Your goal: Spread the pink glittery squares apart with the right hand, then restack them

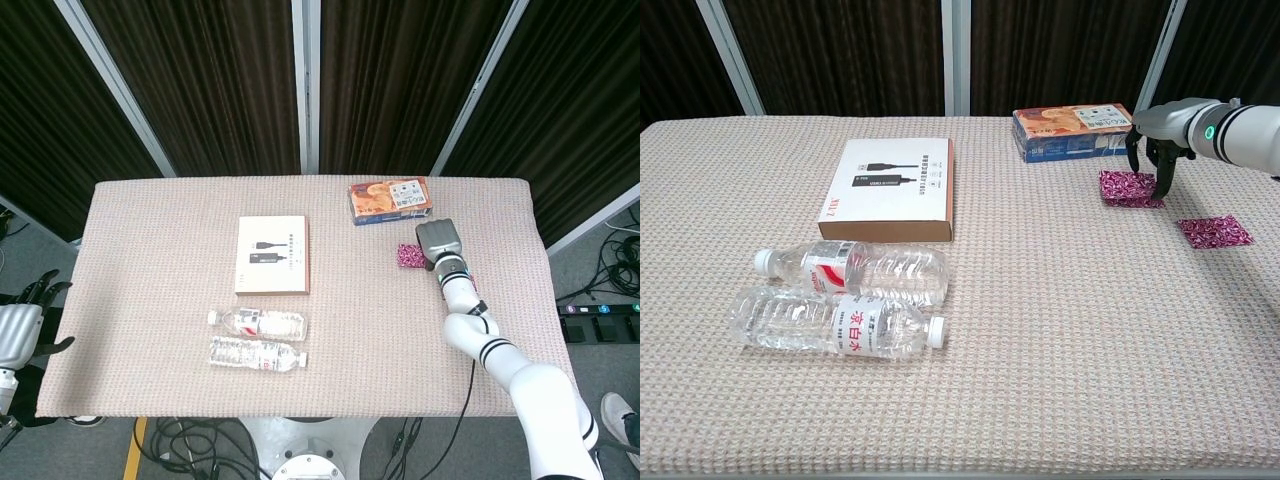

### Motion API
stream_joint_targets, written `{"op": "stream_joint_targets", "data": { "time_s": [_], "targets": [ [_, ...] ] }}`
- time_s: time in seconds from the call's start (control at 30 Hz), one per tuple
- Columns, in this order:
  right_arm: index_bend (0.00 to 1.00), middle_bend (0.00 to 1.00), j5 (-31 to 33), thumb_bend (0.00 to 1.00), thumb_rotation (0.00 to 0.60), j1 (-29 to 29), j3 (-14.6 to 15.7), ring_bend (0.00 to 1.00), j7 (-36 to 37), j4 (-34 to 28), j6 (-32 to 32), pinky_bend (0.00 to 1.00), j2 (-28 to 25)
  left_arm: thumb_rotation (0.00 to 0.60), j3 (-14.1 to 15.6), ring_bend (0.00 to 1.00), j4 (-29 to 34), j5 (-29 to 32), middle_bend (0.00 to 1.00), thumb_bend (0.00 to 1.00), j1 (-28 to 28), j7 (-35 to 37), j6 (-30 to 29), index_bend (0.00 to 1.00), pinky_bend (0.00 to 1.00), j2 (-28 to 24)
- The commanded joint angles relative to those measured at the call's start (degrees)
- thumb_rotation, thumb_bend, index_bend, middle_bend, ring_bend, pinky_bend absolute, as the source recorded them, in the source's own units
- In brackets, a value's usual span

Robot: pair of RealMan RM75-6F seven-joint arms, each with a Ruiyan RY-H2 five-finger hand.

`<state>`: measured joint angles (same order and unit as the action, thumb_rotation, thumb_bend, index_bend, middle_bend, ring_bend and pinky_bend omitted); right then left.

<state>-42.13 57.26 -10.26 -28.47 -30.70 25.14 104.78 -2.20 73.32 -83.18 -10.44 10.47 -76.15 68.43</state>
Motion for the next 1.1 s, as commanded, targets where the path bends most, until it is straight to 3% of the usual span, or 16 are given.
{"op": "stream_joint_targets", "data": {
  "time_s": [0.03,1.1],
  "targets": [
    [0.46,0.75,-0.66,0.00,0.600,-0.06,-0.25,0.83,0.74,1.55,-0.93,0.67,0.82,0.600,0.02,0.21,-0.11,-0.06,0.19,0.00,0.00,0.06,0.00,0.26,0.39,0.01],
    [0.42,0.75,-5.55,0.00,0.599,0.03,-3.23,0.83,3.44,10.35,-4.68,0.67,4.86,0.600,0.24,0.21,-2.33,-0.05,0.19,0.00,0.00,1.54,0.62,0.26,0.39,0.89]
  ]
}}
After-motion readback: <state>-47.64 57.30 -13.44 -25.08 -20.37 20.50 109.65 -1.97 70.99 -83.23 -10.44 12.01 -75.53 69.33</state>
